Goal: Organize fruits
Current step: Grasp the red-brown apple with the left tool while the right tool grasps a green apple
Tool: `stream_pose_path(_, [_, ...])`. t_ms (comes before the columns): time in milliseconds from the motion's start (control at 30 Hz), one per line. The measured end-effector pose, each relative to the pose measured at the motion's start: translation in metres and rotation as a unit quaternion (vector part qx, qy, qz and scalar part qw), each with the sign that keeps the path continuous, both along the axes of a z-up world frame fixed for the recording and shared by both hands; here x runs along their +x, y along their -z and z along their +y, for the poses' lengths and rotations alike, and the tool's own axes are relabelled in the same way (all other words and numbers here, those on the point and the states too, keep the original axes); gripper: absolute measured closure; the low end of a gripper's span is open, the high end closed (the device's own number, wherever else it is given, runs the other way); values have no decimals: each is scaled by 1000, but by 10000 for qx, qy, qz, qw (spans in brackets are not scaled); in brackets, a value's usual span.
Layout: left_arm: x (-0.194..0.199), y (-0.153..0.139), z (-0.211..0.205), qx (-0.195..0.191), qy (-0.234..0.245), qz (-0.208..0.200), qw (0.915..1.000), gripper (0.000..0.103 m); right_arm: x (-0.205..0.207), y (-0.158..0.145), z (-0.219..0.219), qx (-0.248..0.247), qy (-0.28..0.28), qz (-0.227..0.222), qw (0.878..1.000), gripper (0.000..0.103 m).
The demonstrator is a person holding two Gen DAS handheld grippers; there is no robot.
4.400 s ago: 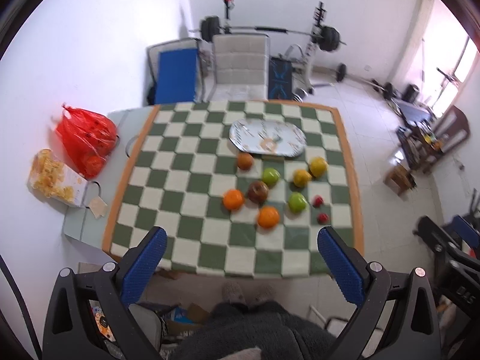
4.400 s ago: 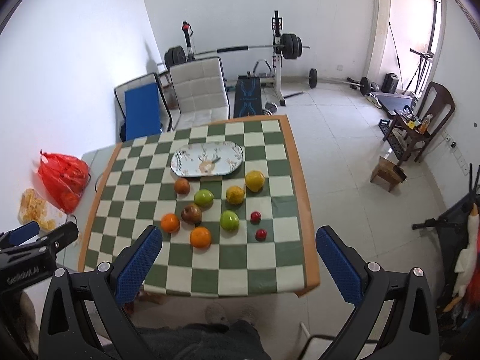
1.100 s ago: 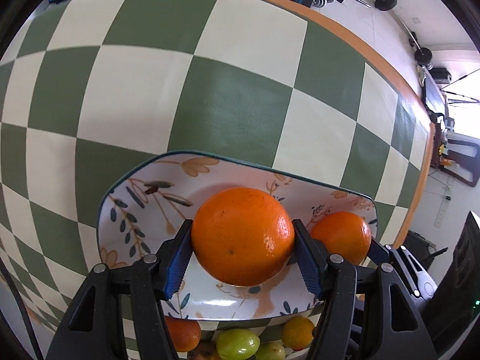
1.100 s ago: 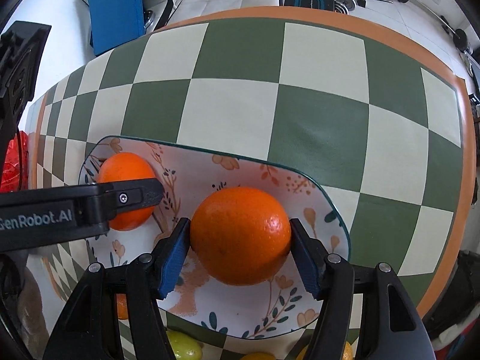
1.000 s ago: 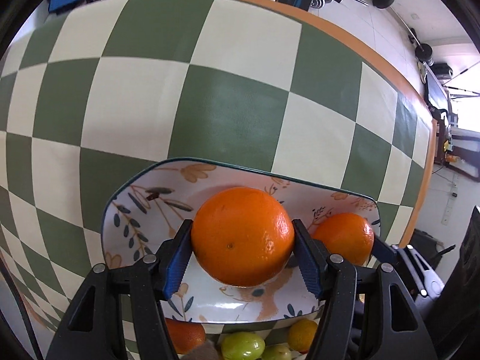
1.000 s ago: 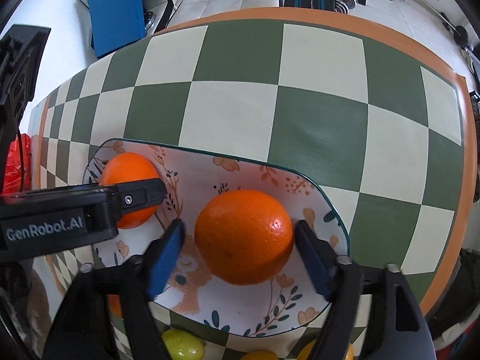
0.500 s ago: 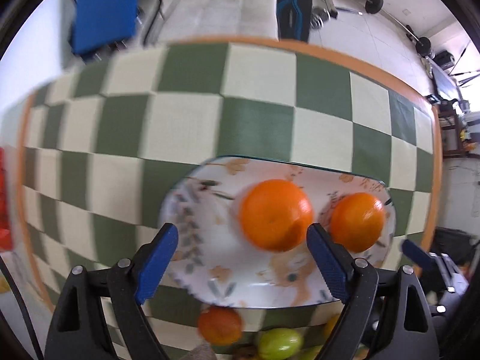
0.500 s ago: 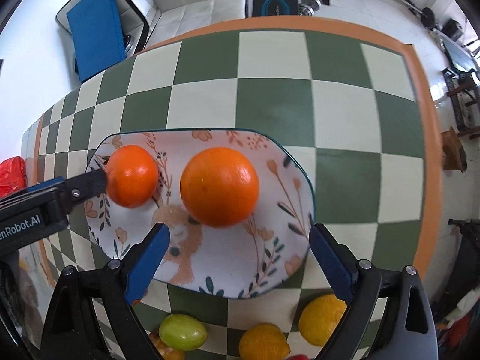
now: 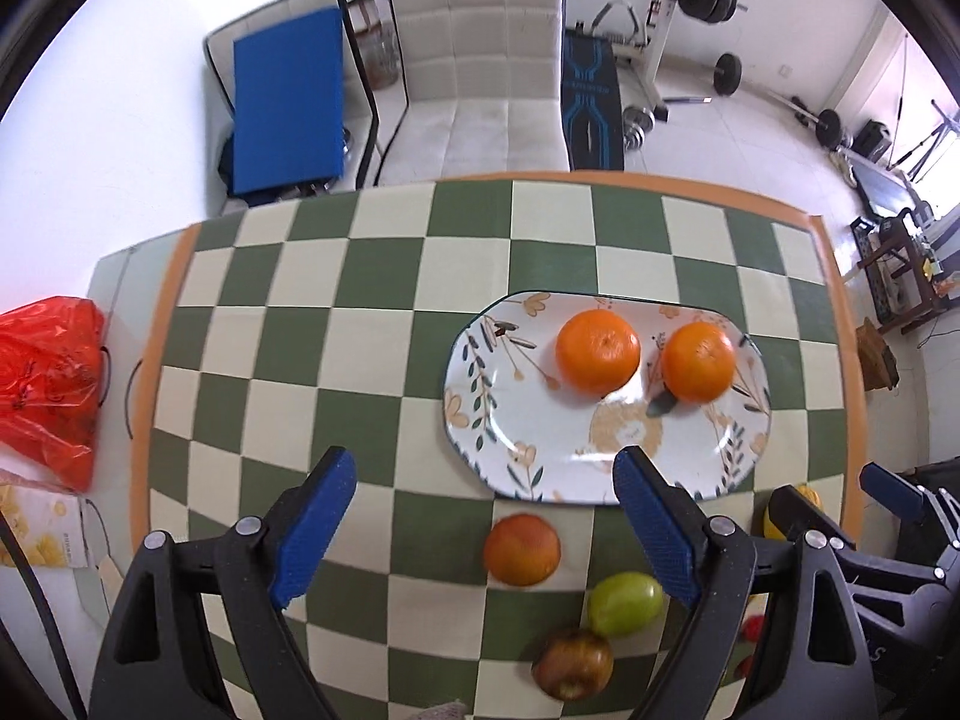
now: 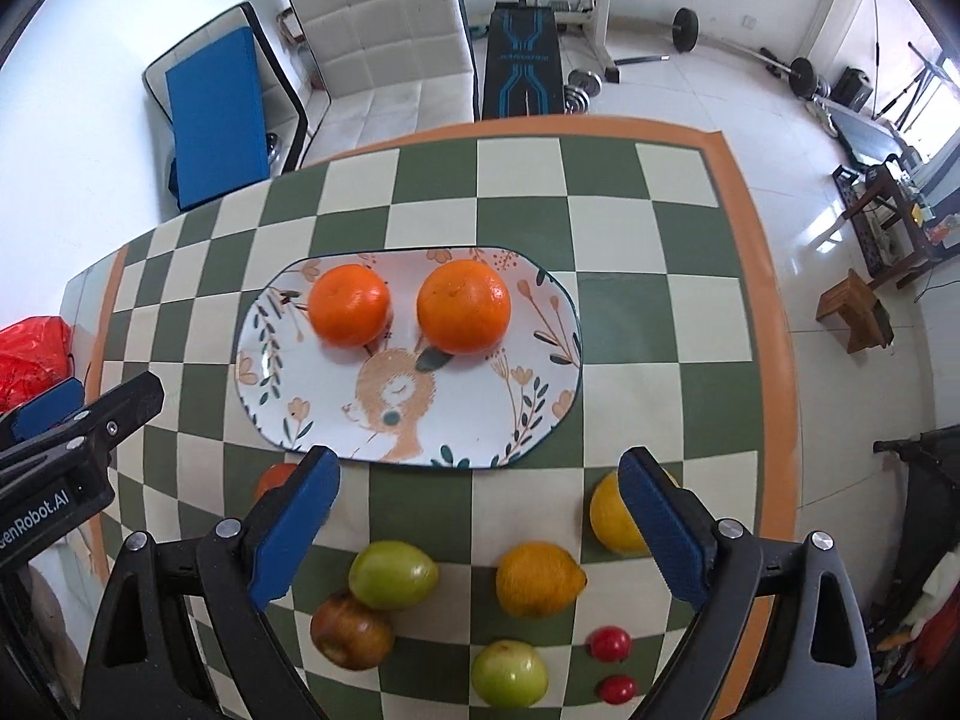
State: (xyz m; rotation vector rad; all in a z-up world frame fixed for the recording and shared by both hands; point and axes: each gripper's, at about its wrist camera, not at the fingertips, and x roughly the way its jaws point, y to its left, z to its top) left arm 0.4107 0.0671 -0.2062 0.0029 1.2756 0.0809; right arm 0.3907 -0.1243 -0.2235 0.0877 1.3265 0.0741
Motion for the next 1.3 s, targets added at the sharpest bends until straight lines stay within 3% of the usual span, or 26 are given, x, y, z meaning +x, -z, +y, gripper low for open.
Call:
stream_pose_path(533, [-81, -90, -3, -37, 270, -883, 9957, 15, -85, -104, -5, 42, 165, -904, 9958, 7])
stream_pose_path(733, [-98, -103, -6, -86, 296, -1004, 9945, 15, -107, -126, -9, 121, 236, -1091, 9937, 7])
stream_pose_path(833, [-100, -100, -5, -143, 257, -982, 9947, 15, -113, -122, -15, 246, 340, -1075, 9933, 7])
stream_pose_path(867, [-101, -98, -5, -132, 248, -957, 9950, 13, -115, -115, -20, 302, 393, -982, 9939, 7])
stream_pose_path(900, [-100, -92, -5, -87, 240, -894, 9957, 0, -116, -108, -24, 358, 446, -873, 9945, 7])
stream_pose_path(1033, [-100, -57, -9, 118, 242, -524, 9983, 0, -123, -34, -41, 657, 669, 83, 9956, 7])
stream_pose_path(1200, [-102, 17, -19, 184, 368, 391, 9984, 0, -138, 62, -50, 915, 860, 1089, 9861, 8])
stream_pose_path(1267, [-104, 48, -25, 174, 404, 809, 9957, 0, -145, 96, -51, 960, 919, 1293, 9827, 14])
stream_pose_path(1300, [-106, 59, -27, 147, 431, 943, 9945, 0, -147, 109, -50, 924, 915, 1372, 9820, 22])
